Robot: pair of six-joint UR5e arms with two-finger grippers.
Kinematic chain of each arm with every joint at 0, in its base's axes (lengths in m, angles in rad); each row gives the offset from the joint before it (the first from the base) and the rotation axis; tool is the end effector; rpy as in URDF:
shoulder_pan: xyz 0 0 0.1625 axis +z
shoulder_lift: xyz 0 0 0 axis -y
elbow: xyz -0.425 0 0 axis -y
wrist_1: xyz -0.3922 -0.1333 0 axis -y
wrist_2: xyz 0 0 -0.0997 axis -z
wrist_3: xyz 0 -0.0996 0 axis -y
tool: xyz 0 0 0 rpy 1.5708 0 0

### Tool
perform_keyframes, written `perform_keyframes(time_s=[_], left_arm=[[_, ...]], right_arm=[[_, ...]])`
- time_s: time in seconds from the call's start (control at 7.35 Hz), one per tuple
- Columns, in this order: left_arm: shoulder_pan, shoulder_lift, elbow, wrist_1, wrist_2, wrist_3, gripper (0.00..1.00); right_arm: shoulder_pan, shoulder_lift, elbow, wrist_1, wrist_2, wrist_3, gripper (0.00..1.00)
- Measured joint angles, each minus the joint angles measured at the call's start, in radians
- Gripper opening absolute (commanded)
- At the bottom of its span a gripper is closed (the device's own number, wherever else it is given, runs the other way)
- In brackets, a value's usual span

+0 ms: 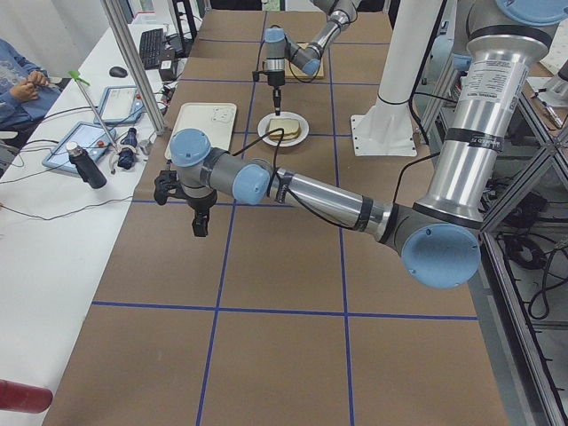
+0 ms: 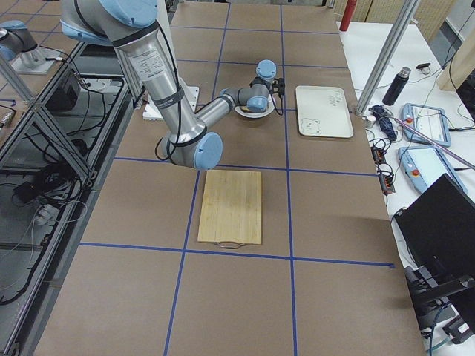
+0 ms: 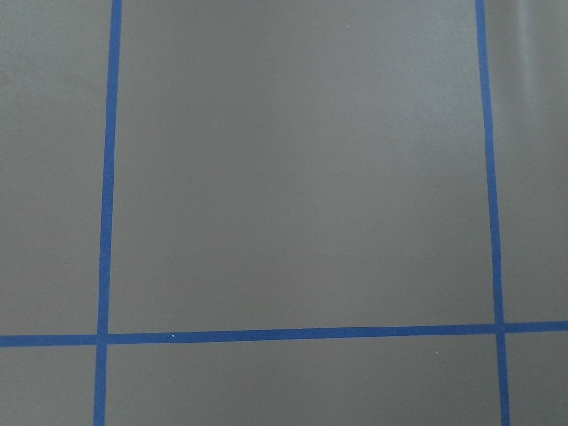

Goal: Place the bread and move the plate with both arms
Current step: 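Lower the bread onto the egg toast and open the right gripper, then raise the right gripper away while the left gripper reaches toward the plate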

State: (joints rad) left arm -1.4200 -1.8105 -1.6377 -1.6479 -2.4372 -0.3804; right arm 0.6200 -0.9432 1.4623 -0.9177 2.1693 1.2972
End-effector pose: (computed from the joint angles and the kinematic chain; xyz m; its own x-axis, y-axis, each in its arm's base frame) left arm 0.0321 -0.5933 0.4795 0.6064 0.0118 -0.7951 0.0925 0.9921 0.0853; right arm -0.5286 -0.4722 0.2520 0.3197 -0.0461 0.9464 0.0300 0.9988 0.0385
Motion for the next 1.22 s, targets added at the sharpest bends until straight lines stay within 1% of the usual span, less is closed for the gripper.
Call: perform_keyframes(time_s=[0.14,0.27,0.41,0.68,0.82,1.09,1.22], left_arm=[[0.044,0.0,0.006,-0.051,0.001,-0.066,0.98],[0.104,-0.004,0.028,-0.142,0.001,-0.163,0.98],[0.184,-0.023,0.065,-0.251,0.001,-0.29,0.98],[0.373,-0.097,0.158,-0.513,0.006,-0.612,0.98],[0.454,-0.129,0.184,-0.644,0.009,-0.781,0.98],[0.578,-0.182,0.201,-0.864,0.03,-1.069,0.97],[0.634,-0.206,0.205,-0.946,0.082,-1.177,0.97]], right_arm=[[0.001,-0.008,0.006,-0.001,-0.012,0.0,1.0],[0.011,-0.029,0.023,-0.002,-0.015,-0.002,1.0],[0.037,-0.062,0.044,-0.007,-0.01,-0.004,1.0],[0.142,-0.132,0.051,-0.022,0.018,-0.032,1.0],[0.198,-0.156,0.051,-0.062,0.029,-0.09,1.0],[0.27,-0.169,0.051,-0.181,0.032,-0.263,1.0],[0.294,-0.171,0.05,-0.216,0.031,-0.314,1.0]])
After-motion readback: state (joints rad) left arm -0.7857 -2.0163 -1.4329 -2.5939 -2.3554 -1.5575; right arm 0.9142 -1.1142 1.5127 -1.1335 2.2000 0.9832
